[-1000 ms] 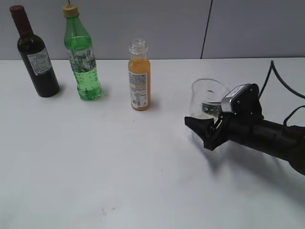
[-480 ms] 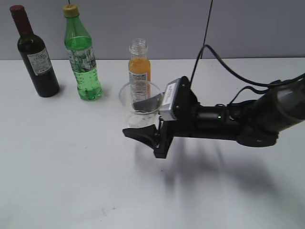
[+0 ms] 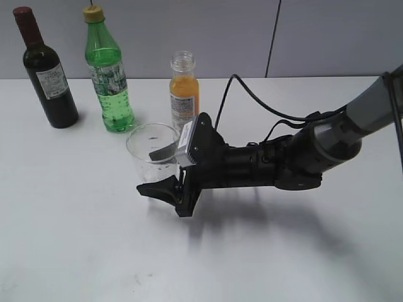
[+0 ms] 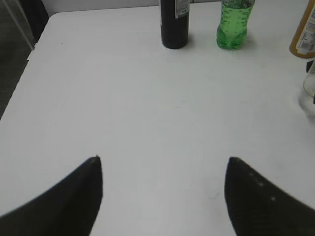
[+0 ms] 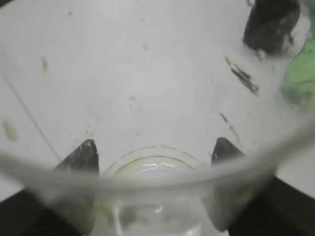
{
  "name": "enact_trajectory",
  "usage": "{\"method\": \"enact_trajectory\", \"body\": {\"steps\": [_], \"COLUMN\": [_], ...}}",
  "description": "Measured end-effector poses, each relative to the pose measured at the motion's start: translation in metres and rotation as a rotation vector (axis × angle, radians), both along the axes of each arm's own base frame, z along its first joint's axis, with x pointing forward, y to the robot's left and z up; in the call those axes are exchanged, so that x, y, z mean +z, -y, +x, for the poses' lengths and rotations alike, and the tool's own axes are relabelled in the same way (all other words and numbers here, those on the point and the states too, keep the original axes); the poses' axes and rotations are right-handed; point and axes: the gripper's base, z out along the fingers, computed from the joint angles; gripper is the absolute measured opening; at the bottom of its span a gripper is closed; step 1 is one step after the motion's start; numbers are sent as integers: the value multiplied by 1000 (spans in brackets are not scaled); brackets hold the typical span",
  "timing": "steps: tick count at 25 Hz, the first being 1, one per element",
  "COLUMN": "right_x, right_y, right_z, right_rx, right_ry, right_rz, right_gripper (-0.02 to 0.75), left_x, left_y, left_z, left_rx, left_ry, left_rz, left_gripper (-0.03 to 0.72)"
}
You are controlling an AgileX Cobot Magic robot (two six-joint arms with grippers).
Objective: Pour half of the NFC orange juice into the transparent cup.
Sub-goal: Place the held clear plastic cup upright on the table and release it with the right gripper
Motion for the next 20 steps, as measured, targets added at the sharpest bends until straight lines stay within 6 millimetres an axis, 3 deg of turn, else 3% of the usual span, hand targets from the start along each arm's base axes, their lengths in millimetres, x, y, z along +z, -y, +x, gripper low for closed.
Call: {"method": "enact_trajectory", "body": {"steps": [5, 11, 15, 20], "right_x": [-14, -6, -13, -14], "right_y": [1, 2, 6, 7], "right_z": [-4, -9, -8, -8], "right_rx": [25, 113, 134, 142], "right_ry": [-71, -36, 1, 9], "right_rz": [-56, -114, -228, -242], "right_gripper": [532, 532, 532, 534], "left_x": [0, 0, 0, 0], "left_y": [0, 0, 0, 0], "left_z": [0, 0, 0, 0], "left_rx": [0, 0, 0, 0], "left_ry": [0, 0, 0, 0], "left_rz": [0, 0, 0, 0], "left_gripper": [587, 587, 587, 587]}}
